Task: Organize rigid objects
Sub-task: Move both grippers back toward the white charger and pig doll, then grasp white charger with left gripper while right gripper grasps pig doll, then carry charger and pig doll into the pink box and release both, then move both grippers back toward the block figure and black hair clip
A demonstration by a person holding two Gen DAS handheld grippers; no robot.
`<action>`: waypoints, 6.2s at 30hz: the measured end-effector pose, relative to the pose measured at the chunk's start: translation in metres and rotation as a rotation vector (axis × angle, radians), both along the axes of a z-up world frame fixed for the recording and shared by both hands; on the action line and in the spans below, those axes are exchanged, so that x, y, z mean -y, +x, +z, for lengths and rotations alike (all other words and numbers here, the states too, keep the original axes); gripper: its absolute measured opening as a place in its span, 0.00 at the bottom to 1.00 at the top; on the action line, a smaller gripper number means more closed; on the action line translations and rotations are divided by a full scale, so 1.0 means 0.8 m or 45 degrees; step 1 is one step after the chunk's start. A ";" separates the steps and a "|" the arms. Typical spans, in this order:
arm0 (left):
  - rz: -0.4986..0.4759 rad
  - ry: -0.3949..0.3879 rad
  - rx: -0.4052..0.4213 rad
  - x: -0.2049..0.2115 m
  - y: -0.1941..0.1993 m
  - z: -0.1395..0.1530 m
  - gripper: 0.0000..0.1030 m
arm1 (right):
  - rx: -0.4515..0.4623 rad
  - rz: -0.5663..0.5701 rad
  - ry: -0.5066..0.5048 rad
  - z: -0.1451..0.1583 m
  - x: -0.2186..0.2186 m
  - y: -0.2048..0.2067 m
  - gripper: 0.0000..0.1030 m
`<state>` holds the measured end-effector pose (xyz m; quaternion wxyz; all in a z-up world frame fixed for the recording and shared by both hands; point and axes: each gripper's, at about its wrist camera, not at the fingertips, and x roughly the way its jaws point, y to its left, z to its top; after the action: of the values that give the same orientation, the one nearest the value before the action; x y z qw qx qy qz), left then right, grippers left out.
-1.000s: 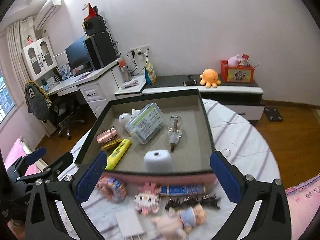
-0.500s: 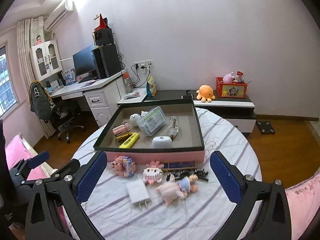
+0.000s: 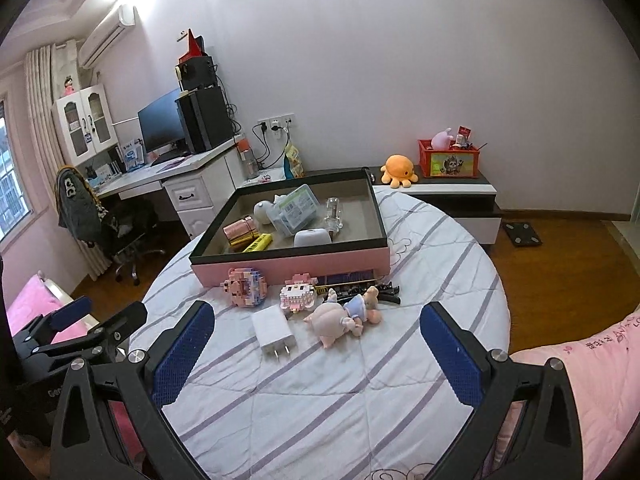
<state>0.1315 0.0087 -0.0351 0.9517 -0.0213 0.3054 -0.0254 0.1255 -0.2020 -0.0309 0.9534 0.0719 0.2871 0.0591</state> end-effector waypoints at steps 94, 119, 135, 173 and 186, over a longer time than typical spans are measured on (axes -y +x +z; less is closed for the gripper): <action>-0.097 -0.043 -0.324 0.018 0.128 -0.119 0.39 | -0.334 0.151 0.015 -0.124 0.006 0.127 0.77; -0.148 -0.056 -0.034 0.017 0.153 0.002 0.39 | -0.104 0.199 -0.008 -0.015 0.002 0.156 0.77; -0.178 -0.077 -0.116 0.052 0.286 -0.021 0.39 | -0.171 0.155 0.011 -0.028 0.018 0.290 0.78; -0.008 -0.048 0.009 -0.011 0.137 -0.002 1.00 | -0.097 0.056 0.002 -0.011 0.009 0.162 1.00; 0.000 -0.026 0.052 -0.007 0.046 0.008 1.00 | 0.014 0.021 0.004 0.021 0.001 0.053 1.00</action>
<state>0.1684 0.0142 -0.0285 0.9575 -0.0303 0.2855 -0.0289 0.1682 -0.2026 -0.0139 0.9543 0.0708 0.2823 0.0677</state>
